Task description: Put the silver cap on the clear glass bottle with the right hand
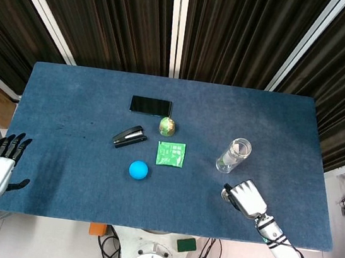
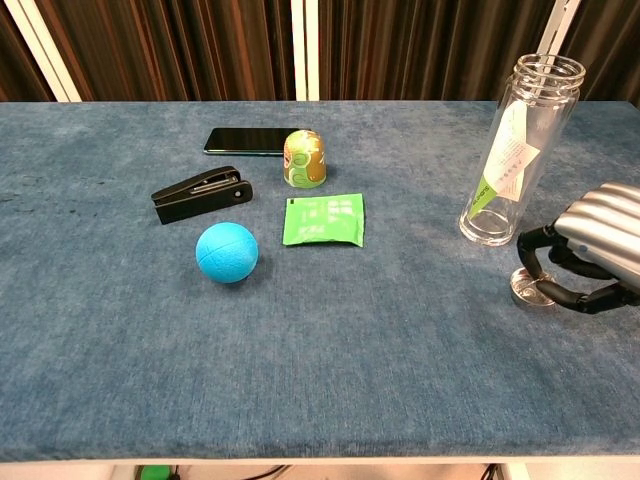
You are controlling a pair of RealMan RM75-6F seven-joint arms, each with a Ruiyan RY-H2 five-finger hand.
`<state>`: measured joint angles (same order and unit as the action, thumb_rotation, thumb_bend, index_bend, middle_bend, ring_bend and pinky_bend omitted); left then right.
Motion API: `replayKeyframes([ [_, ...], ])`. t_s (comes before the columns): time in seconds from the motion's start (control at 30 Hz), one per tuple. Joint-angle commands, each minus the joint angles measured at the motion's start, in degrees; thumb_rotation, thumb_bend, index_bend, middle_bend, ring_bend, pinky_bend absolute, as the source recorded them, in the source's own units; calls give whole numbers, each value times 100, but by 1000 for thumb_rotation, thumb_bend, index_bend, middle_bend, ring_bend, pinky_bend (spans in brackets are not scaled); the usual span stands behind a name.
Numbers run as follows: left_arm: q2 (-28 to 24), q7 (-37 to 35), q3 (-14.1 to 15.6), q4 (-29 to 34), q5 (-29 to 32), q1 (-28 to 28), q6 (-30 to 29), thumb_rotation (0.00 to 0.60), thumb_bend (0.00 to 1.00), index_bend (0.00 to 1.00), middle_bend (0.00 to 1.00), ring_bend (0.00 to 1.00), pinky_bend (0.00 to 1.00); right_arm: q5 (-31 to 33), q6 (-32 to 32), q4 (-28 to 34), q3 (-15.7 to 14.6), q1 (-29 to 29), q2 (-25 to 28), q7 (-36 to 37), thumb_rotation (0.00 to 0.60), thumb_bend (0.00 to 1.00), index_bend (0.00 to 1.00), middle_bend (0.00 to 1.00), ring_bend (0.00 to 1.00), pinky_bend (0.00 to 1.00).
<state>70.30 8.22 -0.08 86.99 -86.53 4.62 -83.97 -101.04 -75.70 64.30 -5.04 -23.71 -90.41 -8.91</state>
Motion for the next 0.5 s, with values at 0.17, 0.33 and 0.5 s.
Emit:
replayKeyframes([
  [0.17,-8,-4,-2,9,-29,4,-18,600,1,103,33,11,101,-203,-511,722,-12,131,555,-99,600,409,622,947,987,1000],
  [0.33,-13,-17,-4,1,-79,1,-68,600,1,103,33,11,101,-399,-934,1527,65,191,1167,-240,600,410,628,947,987,1000],
  [0.5,3,-33,-7,-9,-129,6,-103,600,2,103,33,11,101,-480,-1146,2320,272,174,1740,-434,600,410,633,947,988,1000],
])
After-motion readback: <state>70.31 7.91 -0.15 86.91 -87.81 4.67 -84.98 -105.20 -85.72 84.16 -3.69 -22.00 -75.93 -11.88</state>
